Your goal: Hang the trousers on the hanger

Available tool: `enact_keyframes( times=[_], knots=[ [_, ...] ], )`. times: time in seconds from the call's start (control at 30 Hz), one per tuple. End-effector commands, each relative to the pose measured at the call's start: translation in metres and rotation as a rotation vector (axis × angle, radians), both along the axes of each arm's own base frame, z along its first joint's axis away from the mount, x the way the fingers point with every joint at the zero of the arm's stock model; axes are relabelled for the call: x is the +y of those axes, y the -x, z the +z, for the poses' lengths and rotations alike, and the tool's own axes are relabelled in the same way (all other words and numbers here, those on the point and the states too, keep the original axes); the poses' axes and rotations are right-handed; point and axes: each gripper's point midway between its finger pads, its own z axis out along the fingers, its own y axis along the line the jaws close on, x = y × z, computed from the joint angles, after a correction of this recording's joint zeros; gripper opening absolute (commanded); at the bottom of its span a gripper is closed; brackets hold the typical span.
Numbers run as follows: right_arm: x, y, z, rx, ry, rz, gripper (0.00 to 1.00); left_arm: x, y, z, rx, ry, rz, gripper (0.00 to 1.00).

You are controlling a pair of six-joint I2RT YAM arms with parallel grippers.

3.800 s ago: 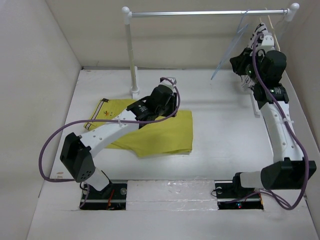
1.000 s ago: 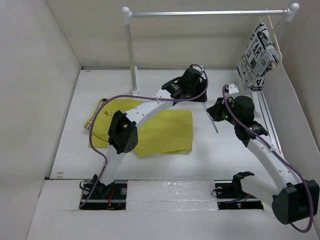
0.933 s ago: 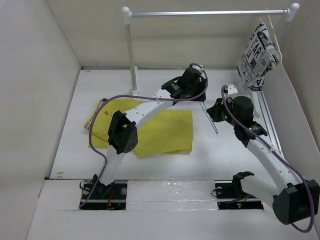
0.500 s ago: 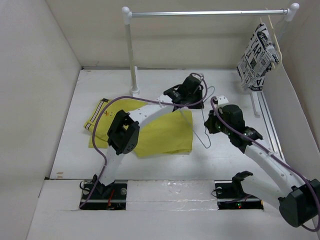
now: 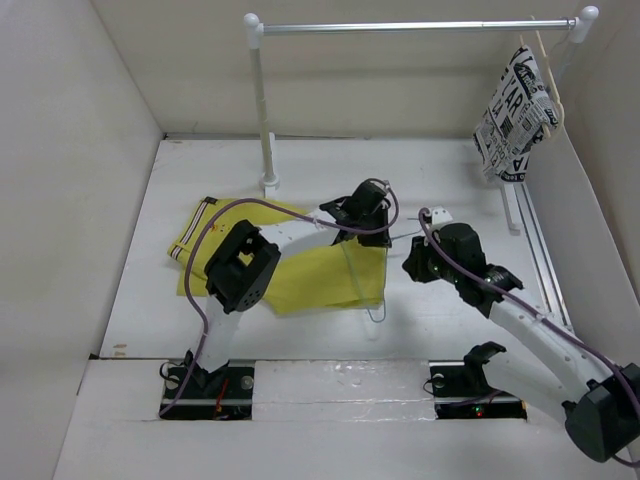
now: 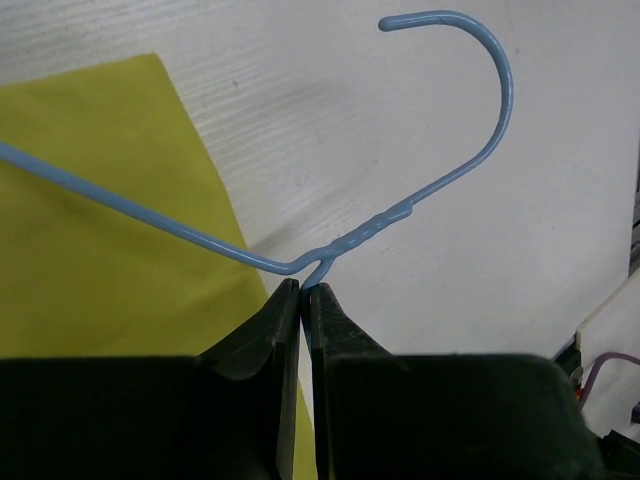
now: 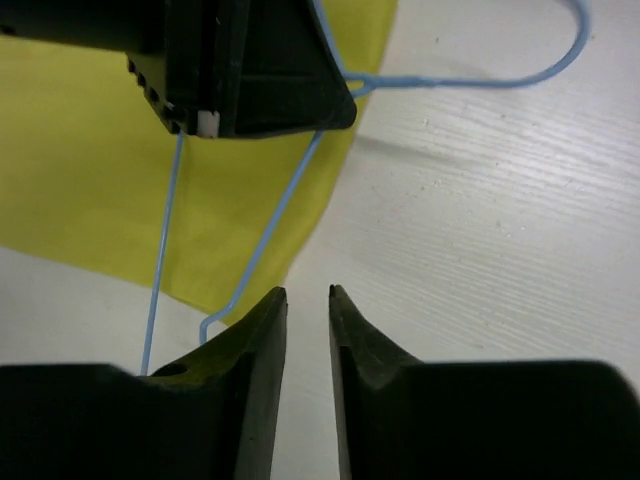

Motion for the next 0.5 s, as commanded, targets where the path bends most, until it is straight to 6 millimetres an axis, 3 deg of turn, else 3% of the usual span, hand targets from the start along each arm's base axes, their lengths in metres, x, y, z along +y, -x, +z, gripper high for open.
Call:
enact_keyframes(
  times=[0.0, 0.07, 0.13, 0.2, 0.27, 0.3, 0.4, 0.47],
  knots=[
    [0.009, 0.0, -0.015, 0.051, -0.015, 0.05, 0.31, -0.014, -0.015, 0.07, -0.127, 0.126, -0.007, 0.0],
    [0.016, -0.001, -0.025, 0.082, -0.032, 0.077, 0.4, -0.012, -0.012, 0.078, -0.127, 0.142, -0.006, 0.0],
    [0.034, 0.0, -0.019, 0.064, -0.112, 0.154, 0.45, -0.011, -0.01, 0.088, -0.131, 0.176, 0.01, 0.0],
    [0.049, 0.0, -0.004, 0.022, -0.194, 0.194, 0.55, -0.009, -0.014, 0.118, -0.167, 0.251, 0.021, 0.0],
    [0.056, 0.002, 0.01, -0.016, -0.235, 0.221, 0.65, -0.005, -0.017, 0.132, -0.184, 0.286, 0.042, 0.0],
    [0.058, 0.002, 0.015, -0.028, -0.246, 0.233, 0.67, -0.005, -0.017, 0.147, -0.212, 0.319, 0.047, 0.0],
    [0.059, 0.003, 0.025, -0.059, -0.252, 0.25, 0.68, -0.005, -0.015, 0.161, -0.234, 0.373, 0.053, 0.0],
    [0.055, 0.003, 0.032, -0.061, -0.249, 0.239, 0.63, -0.004, -0.016, 0.159, -0.239, 0.376, 0.054, 0.0]
  ],
)
